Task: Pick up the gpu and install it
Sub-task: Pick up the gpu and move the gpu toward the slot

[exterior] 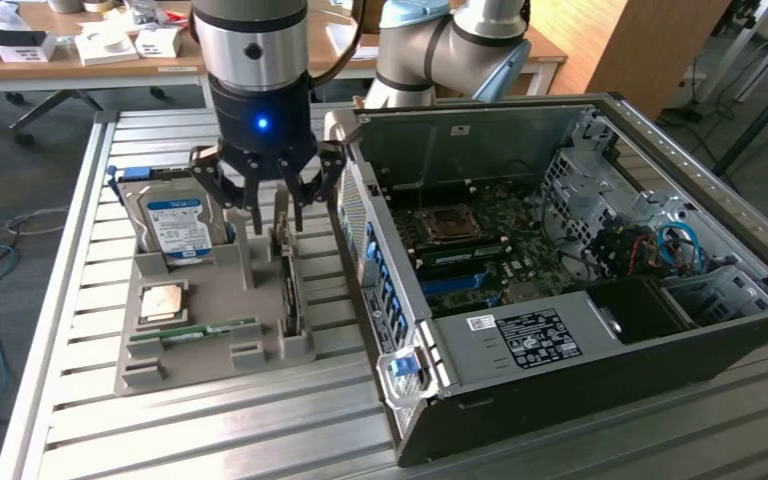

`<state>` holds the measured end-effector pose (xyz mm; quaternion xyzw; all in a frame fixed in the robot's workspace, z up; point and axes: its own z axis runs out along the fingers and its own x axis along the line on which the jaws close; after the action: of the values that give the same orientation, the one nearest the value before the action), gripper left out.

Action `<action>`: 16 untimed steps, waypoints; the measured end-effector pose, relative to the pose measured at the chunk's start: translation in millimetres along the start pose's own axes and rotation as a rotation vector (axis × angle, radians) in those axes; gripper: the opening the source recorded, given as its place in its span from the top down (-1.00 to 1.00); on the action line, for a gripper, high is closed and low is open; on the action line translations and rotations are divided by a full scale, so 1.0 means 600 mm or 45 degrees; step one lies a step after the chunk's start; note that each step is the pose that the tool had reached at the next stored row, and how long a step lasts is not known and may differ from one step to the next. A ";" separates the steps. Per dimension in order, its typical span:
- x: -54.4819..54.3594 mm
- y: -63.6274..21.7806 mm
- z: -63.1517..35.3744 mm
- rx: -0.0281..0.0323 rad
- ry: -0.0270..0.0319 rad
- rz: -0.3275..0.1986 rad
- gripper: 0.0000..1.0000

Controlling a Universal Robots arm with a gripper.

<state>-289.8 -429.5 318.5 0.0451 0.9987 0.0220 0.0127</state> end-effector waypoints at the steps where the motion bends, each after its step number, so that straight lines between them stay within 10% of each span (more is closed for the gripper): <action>1: 0.000 0.000 0.001 0.0000 0.0001 0.000 0.05; 16: 0.000 0.000 0.009 0.0000 0.0000 0.000 0.05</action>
<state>-289.8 -429.5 313.1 0.0450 0.9987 0.0220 0.0127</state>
